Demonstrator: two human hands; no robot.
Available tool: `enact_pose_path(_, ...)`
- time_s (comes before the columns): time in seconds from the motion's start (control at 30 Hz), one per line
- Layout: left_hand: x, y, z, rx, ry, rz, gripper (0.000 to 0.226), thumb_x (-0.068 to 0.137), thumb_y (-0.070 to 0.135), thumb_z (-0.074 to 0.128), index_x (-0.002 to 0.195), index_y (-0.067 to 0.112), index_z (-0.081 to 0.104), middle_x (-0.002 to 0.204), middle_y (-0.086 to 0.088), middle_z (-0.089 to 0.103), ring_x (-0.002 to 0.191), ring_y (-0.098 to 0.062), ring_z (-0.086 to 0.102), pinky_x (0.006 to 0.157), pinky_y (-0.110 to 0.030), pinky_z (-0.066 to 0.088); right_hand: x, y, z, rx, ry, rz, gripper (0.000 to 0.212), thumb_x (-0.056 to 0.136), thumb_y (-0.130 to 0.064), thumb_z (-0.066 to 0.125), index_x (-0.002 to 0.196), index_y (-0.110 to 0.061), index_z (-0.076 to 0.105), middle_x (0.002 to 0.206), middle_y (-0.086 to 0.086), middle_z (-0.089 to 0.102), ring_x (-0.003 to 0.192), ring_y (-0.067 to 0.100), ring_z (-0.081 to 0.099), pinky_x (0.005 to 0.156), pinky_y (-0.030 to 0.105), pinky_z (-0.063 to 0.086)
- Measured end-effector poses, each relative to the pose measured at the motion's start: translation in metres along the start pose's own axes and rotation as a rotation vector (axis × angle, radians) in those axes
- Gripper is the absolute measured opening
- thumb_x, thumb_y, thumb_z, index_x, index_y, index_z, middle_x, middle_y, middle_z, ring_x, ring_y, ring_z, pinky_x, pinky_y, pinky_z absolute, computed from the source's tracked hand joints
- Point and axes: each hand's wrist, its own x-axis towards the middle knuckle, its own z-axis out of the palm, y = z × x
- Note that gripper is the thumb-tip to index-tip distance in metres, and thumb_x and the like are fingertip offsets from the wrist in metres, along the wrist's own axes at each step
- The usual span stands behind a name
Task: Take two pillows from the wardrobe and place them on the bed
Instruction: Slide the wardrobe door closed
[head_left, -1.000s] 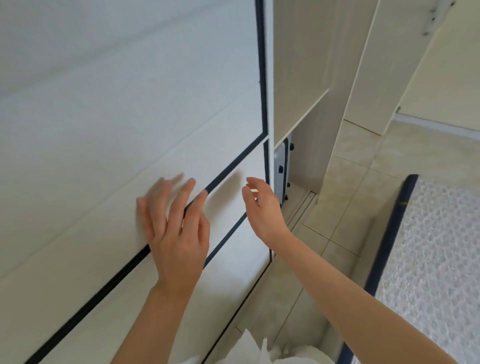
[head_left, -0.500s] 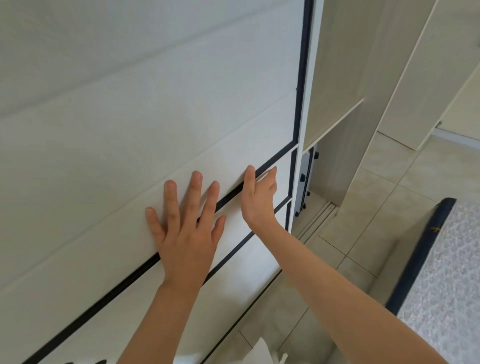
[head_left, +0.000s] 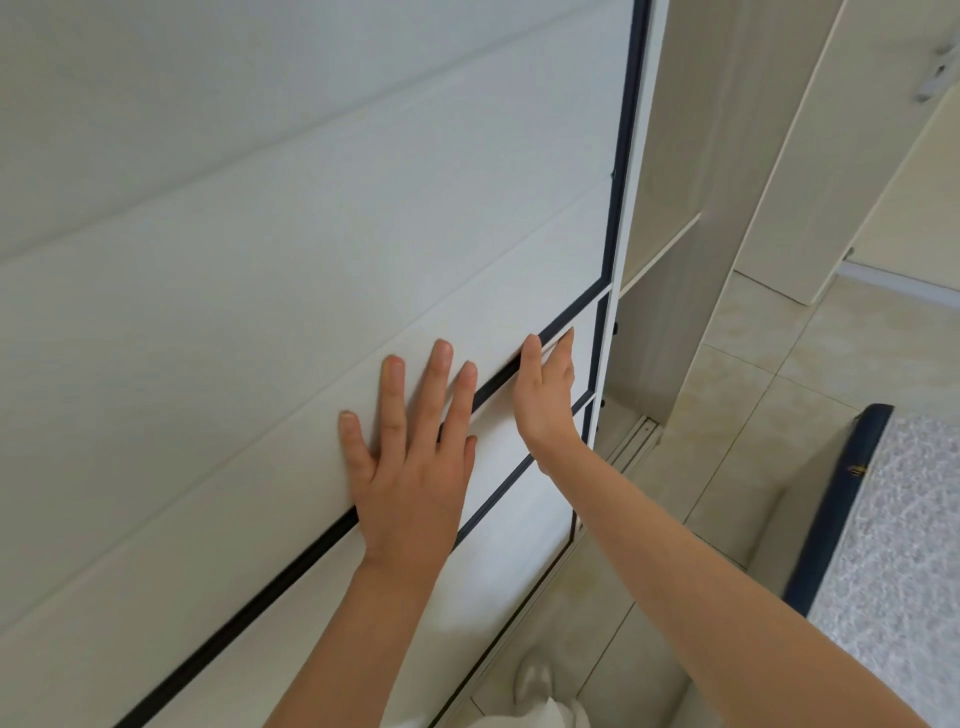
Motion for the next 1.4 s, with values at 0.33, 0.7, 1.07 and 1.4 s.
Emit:
enact_pose_path(0.33,0.058,0.061,0.024,-0.028,-0.025,0.111,0.061,0.099,0.021,0.045,0.155,0.026,0.024,0.165,0.0,0.014,0.151,-0.033,-0.003,0.117,-0.058,-0.009,0.077,-0.012,-0.051,0.023,0.074,-0.027,0.061,0.098,-0.049,0.026,0.152,-0.032,0.003,0.16,-0.007,0.013,0.146,0.016,0.012,0.116,0.048,0.02)
enact_pose_path(0.7,0.137,0.138,0.045,-0.148,-0.089,0.163,0.058,0.097,0.007,0.022,0.152,0.022,0.035,0.165,-0.003,0.012,0.15,-0.029,-0.006,0.117,-0.054,-0.013,0.177,-0.029,-0.108,0.064,0.118,-0.016,0.059,0.097,-0.05,0.025,0.151,-0.035,0.006,0.16,-0.01,0.015,0.145,0.014,0.016,0.115,0.05,0.023)
enact_pose_path(1.07,0.202,0.203,0.064,-0.233,-0.114,0.134,0.06,0.094,0.011,0.02,0.149,0.021,0.041,0.164,-0.002,0.016,0.15,-0.026,-0.003,0.118,-0.052,-0.014,0.245,-0.043,-0.134,0.06,0.167,-0.081,0.065,0.098,-0.054,0.017,0.152,-0.026,-0.004,0.161,-0.008,0.0,0.147,0.009,-0.004,0.118,0.036,0.005)
enact_pose_path(1.4,0.26,0.265,0.086,-0.191,-0.144,0.113,0.057,0.093,0.013,0.03,0.147,0.023,0.043,0.165,-0.001,0.013,0.151,-0.028,-0.007,0.117,-0.052,-0.014,0.317,-0.054,-0.178,0.066,0.155,-0.086,0.061,0.098,-0.051,0.016,0.151,-0.029,-0.005,0.161,-0.006,-0.006,0.146,0.011,-0.014,0.103,0.027,-0.003)
